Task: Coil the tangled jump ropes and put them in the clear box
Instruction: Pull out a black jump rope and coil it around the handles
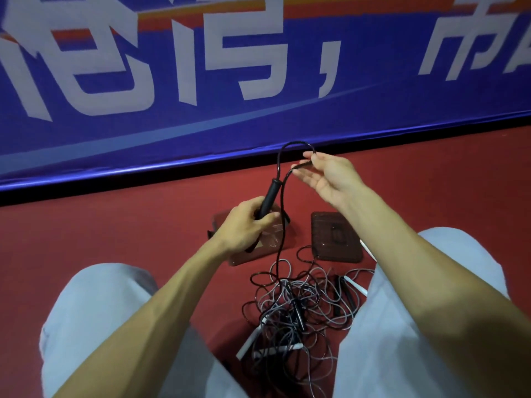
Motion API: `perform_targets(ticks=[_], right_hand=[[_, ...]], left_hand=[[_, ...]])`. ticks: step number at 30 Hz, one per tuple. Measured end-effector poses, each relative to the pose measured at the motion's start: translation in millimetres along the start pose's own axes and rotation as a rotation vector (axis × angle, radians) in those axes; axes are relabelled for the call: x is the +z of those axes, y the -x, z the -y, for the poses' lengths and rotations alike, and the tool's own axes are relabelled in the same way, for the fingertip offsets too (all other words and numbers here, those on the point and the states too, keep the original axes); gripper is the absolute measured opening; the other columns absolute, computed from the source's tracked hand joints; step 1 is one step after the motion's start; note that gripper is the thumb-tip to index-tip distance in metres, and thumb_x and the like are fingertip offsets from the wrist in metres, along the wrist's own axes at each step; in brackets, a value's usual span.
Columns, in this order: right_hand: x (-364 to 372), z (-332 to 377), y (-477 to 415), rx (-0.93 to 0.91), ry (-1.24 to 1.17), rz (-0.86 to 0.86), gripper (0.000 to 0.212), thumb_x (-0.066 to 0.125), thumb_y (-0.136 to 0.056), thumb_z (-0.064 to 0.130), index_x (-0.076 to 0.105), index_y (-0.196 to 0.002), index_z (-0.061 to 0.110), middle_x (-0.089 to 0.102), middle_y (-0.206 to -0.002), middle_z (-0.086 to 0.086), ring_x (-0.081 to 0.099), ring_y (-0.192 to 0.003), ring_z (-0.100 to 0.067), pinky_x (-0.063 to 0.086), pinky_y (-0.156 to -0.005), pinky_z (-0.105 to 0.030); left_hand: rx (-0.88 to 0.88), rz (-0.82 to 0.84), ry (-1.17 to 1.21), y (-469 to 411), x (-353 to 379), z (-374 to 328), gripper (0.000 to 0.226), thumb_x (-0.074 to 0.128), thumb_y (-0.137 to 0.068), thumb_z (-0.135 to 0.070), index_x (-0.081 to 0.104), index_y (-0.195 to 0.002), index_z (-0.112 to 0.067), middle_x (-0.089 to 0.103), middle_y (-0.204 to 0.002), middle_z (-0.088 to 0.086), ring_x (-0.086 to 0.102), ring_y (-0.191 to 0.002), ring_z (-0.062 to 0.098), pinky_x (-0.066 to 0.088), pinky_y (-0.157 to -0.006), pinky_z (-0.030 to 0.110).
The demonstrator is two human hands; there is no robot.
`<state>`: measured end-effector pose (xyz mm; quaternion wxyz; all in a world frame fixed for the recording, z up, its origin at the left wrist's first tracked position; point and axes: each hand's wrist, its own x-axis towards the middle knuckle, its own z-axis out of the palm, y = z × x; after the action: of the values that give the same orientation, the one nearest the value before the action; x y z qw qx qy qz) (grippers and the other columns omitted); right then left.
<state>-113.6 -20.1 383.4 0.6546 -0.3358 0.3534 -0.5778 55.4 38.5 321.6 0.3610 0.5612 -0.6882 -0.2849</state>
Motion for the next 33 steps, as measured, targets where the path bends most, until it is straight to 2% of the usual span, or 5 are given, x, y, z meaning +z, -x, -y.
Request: perform_targets(ticks=[11,19,23,27,33], right_hand=[[-3.7,-1.5,-0.2,0.072,-0.219,-0.037,0.018,0.045,-0.099,0.001,0.056,-0.089,-0.008,0.060,-0.081,-0.020,0.069,-0.058,-0.025,0.059,-0.056,-0.030],[1.5,-22.5,6.3,0.049,0.368,0.092,0.036,0.041,-0.103,0.031,0.061,-0.102,0.001,0.066,-0.086,-0.013,0.068,-0.074,-0.026,0.061,-0.069,-0.035],[7.0,-44.8,10.8,0.054,0.761,0.294,0.023,0.043,-0.098,0.002,0.064,-0.107,0.008,0.068,-0.094,-0.006,0.062,-0.083,-0.017,0.052,-0.076,-0.028],[8.8,-54.9,20.7,0.245,0.938,0.616,0.021,0.050,-0.094,-0.003,0.064,-0.098,0.012,0.065,-0.083,0.002,0.060,-0.064,-0.001,0.047,-0.063,-0.014],[8.8,-56.8,21.9,0.197,0.930,0.644,0.011,0.051,-0.096,-0.001,0.056,-0.095,0.008,0.067,-0.086,-0.011,0.069,-0.076,-0.026,0.059,-0.066,-0.030]], left_hand=[[-0.086,-0.142,0.520,2.3,9.5,-17.8,0.009,0.059,-0.095,-0.009,0.059,-0.093,0.000,0.067,-0.065,-0.005,0.061,-0.057,0.010,0.052,-0.054,0.021],[-0.229,-0.347,0.965,-3.3,-8.3,-24.7,0.009,0.060,-0.094,-0.009,0.058,-0.086,-0.012,0.068,-0.082,0.014,0.066,-0.063,0.024,0.060,-0.066,0.038],[-0.233,-0.418,1.177,-6.1,-21.7,-27.5,0.003,0.057,-0.095,-0.008,0.056,-0.092,-0.009,0.069,-0.075,0.009,0.071,-0.072,0.029,0.061,-0.071,0.042],[-0.235,-0.480,1.375,-9.2,-40.7,-21.6,0.003,0.055,-0.097,-0.008,0.052,-0.098,-0.006,0.066,-0.086,0.014,0.074,-0.079,0.029,0.060,-0.064,0.037],[-0.260,-0.662,1.503,-6.7,-54.6,-11.1,0.008,0.050,-0.099,-0.007,0.048,-0.106,-0.003,0.065,-0.092,0.017,0.073,-0.073,0.027,0.060,-0.060,0.037]])
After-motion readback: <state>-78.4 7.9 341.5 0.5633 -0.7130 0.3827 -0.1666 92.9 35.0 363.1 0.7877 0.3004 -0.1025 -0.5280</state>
